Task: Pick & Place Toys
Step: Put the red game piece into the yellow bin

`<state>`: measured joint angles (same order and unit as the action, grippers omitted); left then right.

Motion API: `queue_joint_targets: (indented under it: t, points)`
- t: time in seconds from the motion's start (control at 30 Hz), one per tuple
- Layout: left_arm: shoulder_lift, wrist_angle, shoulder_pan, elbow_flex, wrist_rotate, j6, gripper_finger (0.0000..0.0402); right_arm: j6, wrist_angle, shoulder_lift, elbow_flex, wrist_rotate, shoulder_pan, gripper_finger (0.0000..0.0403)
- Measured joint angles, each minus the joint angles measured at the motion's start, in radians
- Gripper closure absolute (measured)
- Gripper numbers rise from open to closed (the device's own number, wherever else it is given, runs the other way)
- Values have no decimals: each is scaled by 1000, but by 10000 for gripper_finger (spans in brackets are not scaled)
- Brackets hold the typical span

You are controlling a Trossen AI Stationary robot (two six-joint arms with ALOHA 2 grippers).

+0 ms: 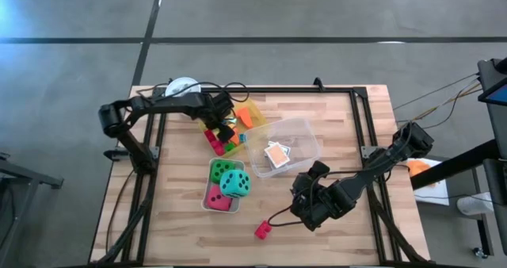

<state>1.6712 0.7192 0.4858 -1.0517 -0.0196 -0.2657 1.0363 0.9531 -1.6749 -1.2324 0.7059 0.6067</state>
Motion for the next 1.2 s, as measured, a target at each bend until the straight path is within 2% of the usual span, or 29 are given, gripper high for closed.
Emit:
queue_joint_targets:
  t: [0.2, 0.27, 0.4, 0.53, 0.67, 0.77, 0.9, 1.03, 1.2]
  points:
    - [-58, 134, -1, -44, 1, -41, 69, -2, 0, 0, 0, 0, 0, 99]
    - [-94, 165, -9, -48, 3, -68, 68, -51, -5, 0, 0, 0, 0, 99]
    - [-184, 186, -50, -48, 4, -81, 67, -262, -85, 0, 0, -25, 0, 99]
    - [-277, 195, -122, -36, 4, -138, 67, -536, -260, 0, 0, -189, -1, 99]
    - [-346, 183, -241, -34, 7, -204, 67, -758, -454, 0, 7, -349, 0, 99]
    - [-375, 180, -351, -28, 12, -260, 67, -859, -568, -6, 13, -400, 0, 99]
    - [-405, 181, -514, -23, 76, -352, 67, -934, -645, -35, 18, -414, -2, 99]
    - [-424, 183, -672, -23, 179, -470, 67, -968, -720, -81, 28, -484, -16, 99]
    - [-431, 179, -826, -23, 235, -576, 67, -999, -755, -156, 27, -545, -35, 99]
